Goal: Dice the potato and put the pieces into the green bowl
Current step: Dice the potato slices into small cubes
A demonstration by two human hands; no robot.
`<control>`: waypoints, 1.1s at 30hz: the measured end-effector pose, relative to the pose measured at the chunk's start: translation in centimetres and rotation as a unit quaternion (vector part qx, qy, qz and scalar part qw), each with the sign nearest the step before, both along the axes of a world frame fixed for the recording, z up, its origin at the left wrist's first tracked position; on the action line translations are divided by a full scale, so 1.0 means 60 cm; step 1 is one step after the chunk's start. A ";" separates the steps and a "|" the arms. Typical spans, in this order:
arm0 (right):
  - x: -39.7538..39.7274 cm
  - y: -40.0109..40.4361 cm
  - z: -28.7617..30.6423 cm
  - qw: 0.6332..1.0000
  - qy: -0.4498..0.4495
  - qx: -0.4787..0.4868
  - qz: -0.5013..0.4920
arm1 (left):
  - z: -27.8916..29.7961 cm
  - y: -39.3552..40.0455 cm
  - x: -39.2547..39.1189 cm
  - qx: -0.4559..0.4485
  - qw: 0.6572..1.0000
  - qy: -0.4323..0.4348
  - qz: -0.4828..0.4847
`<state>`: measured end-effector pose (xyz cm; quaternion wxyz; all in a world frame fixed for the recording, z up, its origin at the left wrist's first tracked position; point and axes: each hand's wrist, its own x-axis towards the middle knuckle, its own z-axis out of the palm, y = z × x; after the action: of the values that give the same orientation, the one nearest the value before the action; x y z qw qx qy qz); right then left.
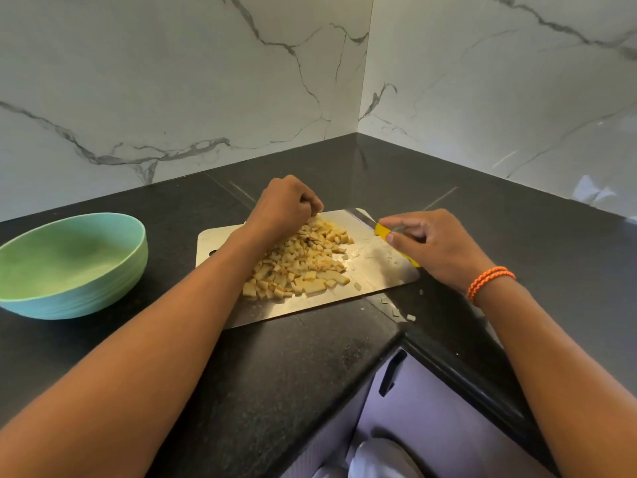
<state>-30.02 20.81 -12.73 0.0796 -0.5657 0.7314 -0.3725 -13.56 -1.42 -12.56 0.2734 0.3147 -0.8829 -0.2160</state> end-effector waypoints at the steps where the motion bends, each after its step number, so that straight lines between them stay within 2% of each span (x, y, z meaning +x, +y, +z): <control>1: 0.001 0.000 -0.003 1.000 0.004 0.016 -0.004 | 0.001 0.000 -0.001 0.000 1.000 0.009 0.002; 5: 0.010 -0.005 -0.004 0.997 0.042 0.068 -0.015 | -0.004 -0.006 0.004 -0.005 1.000 0.025 0.018; 10: 0.018 0.000 -0.014 0.993 0.082 -0.024 -0.076 | -0.013 -0.007 0.013 0.008 0.999 0.035 0.004; 15: 0.046 -0.008 -0.015 0.986 0.094 -0.108 -0.089 | -0.011 -0.017 0.015 0.025 0.995 0.094 0.005; 17: 0.057 -0.027 -0.007 0.988 0.088 -0.107 -0.073 | -0.010 -0.018 0.022 0.033 0.993 0.109 0.031; 20: 0.061 -0.092 0.012 0.994 0.076 -0.068 -0.040 | -0.009 -0.025 0.022 0.058 0.992 0.087 0.071; 22: 0.052 -0.161 0.021 0.998 0.056 -0.028 -0.021 | 0.002 -0.035 0.022 0.082 0.992 0.043 0.085; 26: 0.042 -0.278 0.022 0.989 0.086 0.102 0.061 | 0.021 -0.043 0.029 0.119 0.988 -0.006 0.101; 29: 0.048 -0.295 0.025 0.975 0.118 0.153 0.109 | 0.031 -0.033 0.037 0.136 0.984 -0.034 0.111; 33: 0.055 -0.252 0.034 0.975 0.116 0.161 0.097 | 0.042 -0.030 0.038 0.160 0.980 -0.049 0.111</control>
<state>-26.73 5.68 -10.68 0.1197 -0.6530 0.7277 -0.1723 -11.27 -3.21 -10.04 0.1979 0.4609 -0.8088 -0.3070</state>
